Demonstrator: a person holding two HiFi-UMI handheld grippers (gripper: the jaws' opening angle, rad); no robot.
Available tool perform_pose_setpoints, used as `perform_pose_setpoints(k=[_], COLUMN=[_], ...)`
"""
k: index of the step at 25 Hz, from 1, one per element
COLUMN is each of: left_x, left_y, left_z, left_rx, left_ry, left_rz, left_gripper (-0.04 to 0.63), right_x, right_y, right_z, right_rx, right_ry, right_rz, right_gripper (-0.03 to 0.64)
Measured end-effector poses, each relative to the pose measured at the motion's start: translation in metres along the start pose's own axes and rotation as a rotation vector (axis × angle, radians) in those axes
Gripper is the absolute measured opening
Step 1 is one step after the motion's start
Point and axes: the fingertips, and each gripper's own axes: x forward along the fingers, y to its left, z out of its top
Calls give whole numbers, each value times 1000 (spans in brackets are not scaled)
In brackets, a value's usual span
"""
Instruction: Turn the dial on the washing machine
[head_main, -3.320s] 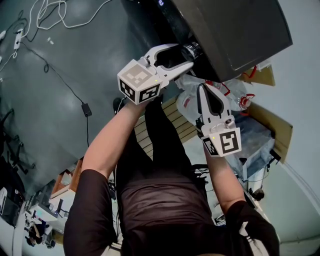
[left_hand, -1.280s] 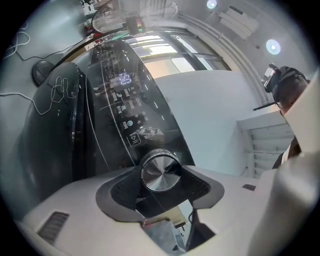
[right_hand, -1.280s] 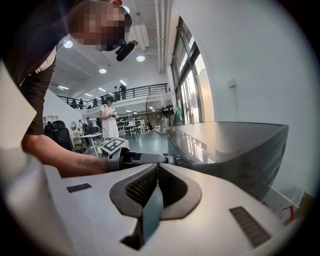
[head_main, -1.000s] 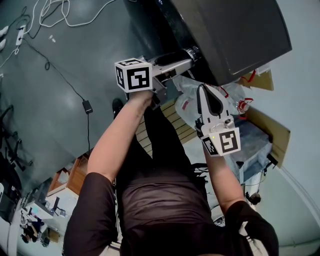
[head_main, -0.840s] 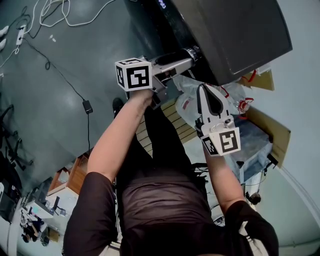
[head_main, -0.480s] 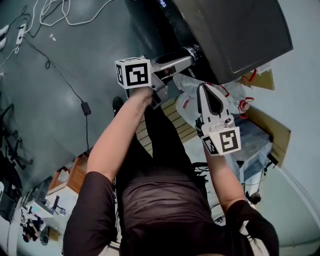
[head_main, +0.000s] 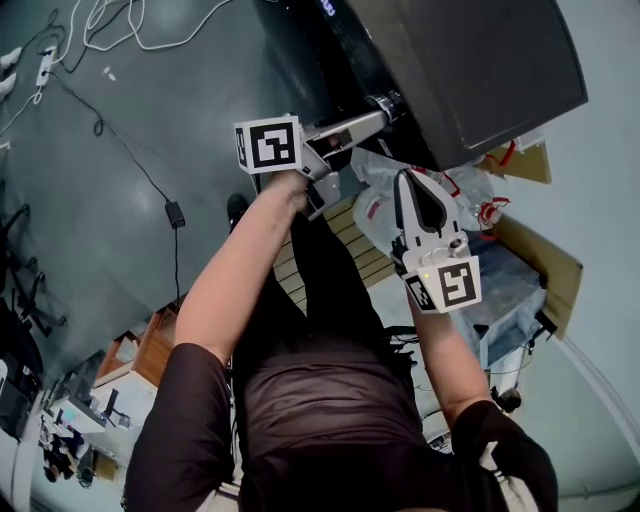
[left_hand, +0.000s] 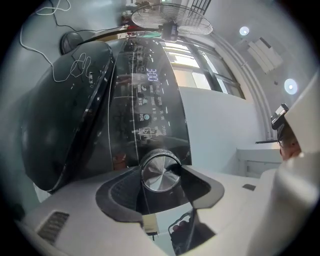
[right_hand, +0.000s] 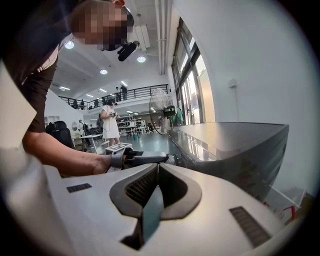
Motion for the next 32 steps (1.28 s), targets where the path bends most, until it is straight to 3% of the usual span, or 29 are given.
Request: perform_pose_setpoints(k=[3,6,9,10,29,32], left_x=[-2,-3,-10,-10,-6,-6], left_y=[5,8,17,17,11,11], left_z=[-2,-2,-13,-14,-10,-10], left_rx=[-68,-89,-282,-312,-498,-500], left_ry=[-6,-4,-23,-29,-76,-79], left_rz=[14,18,98,101,-27,-29], left_gripper=[267,267,267,267,267,267], right_x=[-1,-2,-2,-1,4,4], right_y=[-2,-3,-5,-5,-8,-8], right_z=[-2,-2,1,2,0,0], right_rx=[3,8,11,11,24,27], right_ry=[3,2,-5,-7,-7,-5], right_rz=[-2,-4,-6,-5,7,7], right_gripper=[23,23,23,23,23,23])
